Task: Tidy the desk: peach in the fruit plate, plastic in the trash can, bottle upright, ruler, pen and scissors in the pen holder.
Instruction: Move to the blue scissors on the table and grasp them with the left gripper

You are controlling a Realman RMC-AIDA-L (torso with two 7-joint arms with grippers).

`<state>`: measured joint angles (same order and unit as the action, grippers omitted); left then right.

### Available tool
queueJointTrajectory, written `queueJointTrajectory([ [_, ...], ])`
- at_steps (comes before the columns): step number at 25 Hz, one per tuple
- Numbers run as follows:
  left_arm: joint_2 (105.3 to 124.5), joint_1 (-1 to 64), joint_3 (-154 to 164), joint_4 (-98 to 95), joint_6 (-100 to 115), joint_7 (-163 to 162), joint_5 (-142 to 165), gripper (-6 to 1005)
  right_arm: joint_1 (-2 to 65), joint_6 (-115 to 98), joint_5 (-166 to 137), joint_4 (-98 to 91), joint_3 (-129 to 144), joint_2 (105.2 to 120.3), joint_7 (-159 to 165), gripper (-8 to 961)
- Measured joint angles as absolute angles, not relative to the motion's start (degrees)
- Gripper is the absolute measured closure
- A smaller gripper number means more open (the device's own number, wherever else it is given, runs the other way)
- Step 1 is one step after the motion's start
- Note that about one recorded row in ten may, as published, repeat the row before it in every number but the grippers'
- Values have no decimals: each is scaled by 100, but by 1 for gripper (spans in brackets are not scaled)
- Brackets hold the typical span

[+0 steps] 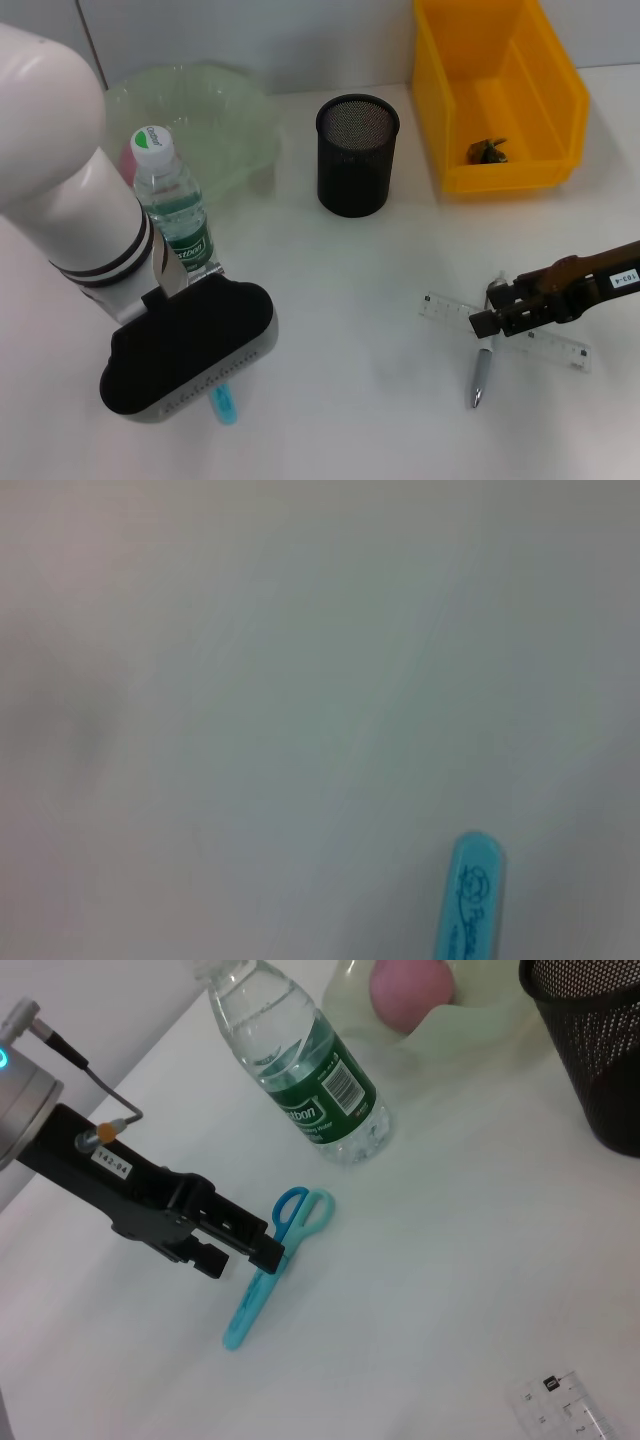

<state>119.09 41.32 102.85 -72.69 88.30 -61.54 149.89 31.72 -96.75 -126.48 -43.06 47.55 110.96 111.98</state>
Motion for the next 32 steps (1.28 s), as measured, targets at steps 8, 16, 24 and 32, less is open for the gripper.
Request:
queueJointTrajectory([
  [8, 11907, 4147, 10413, -7128, 8671, -6021, 14968, 191, 3133, -9622, -12648, -4279, 4720, 11128, 11179, 194],
  [16, 11900, 4202, 10460, -6968, 8562, -5937, 14940, 196, 3108, -9591, -12648, -4244, 4711, 11144, 11127, 196],
  [24, 11908, 4270, 10506, -6900, 8551, -5957, 14897, 201, 3110, -9543, -12648, -4232, 4710, 11138, 11119, 198],
  [32, 11909, 4336, 10536, -6794, 8525, -5959, 14878, 206, 3100, -9525, -12647, -4212, 4712, 11135, 11085, 200],
])
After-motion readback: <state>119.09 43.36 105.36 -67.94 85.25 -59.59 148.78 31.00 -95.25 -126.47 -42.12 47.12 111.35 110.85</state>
